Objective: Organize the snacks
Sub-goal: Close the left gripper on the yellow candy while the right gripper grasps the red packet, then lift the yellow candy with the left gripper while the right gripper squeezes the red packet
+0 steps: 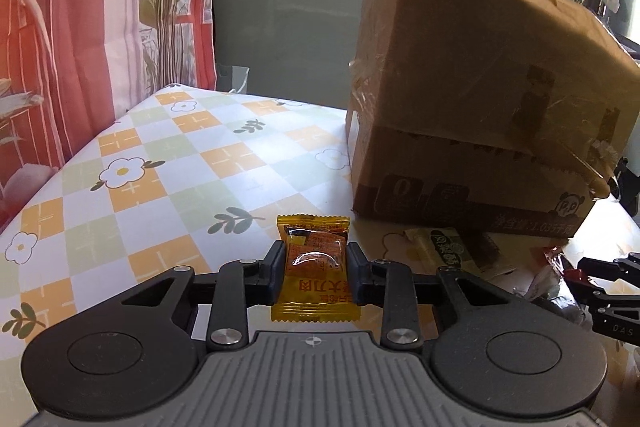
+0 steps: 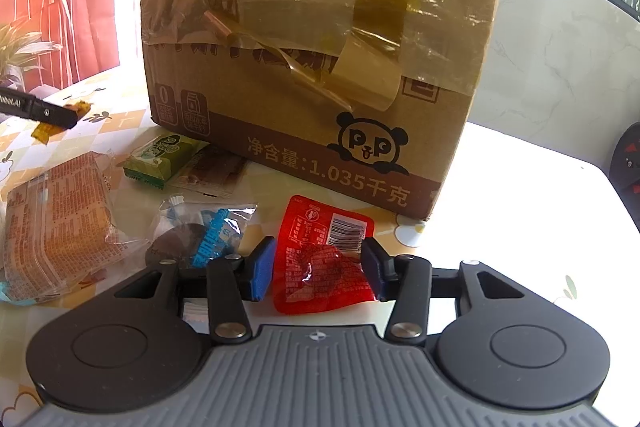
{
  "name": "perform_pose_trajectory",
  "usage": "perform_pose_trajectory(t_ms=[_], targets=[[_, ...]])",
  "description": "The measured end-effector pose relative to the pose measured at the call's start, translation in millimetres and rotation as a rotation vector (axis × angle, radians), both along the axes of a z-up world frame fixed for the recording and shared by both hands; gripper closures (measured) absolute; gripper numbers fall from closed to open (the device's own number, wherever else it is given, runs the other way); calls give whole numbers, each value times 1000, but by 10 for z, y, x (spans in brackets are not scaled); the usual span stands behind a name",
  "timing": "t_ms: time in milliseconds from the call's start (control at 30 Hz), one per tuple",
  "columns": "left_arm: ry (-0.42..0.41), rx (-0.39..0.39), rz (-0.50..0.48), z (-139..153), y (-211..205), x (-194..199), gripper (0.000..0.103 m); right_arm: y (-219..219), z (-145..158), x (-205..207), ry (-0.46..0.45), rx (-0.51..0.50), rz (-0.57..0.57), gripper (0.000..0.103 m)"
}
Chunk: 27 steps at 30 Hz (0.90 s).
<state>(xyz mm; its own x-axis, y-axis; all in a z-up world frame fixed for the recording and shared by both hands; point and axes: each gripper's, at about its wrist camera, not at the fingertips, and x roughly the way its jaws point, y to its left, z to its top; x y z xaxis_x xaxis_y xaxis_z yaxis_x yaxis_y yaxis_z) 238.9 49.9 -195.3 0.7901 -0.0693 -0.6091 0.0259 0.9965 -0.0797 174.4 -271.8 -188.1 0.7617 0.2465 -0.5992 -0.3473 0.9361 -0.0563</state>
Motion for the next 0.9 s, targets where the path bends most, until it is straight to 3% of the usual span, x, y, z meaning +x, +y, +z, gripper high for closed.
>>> perform_pose_trajectory(t_ms=[200, 300, 400, 467, 567, 900], targets=[[-3, -16, -24, 21, -50, -22, 70, 29, -13, 29, 10, -17, 5, 53], [-3, -16, -41, 34, -85, -70, 70, -37, -26, 89, 38, 20, -62, 36], [-2, -16, -59, 42, -137, -118, 70, -81, -34, 135, 64, 51, -68, 34], [-1, -16, -72, 51, -171, -143, 70, -73, -34, 140, 66, 49, -69, 34], [-5, -23, -86, 76, -197, -155, 70, -77, -24, 130, 66, 62, -49, 48], [-3, -33, -96, 96, -204, -148, 70, -107, 5, 70, 61, 85, -27, 54]])
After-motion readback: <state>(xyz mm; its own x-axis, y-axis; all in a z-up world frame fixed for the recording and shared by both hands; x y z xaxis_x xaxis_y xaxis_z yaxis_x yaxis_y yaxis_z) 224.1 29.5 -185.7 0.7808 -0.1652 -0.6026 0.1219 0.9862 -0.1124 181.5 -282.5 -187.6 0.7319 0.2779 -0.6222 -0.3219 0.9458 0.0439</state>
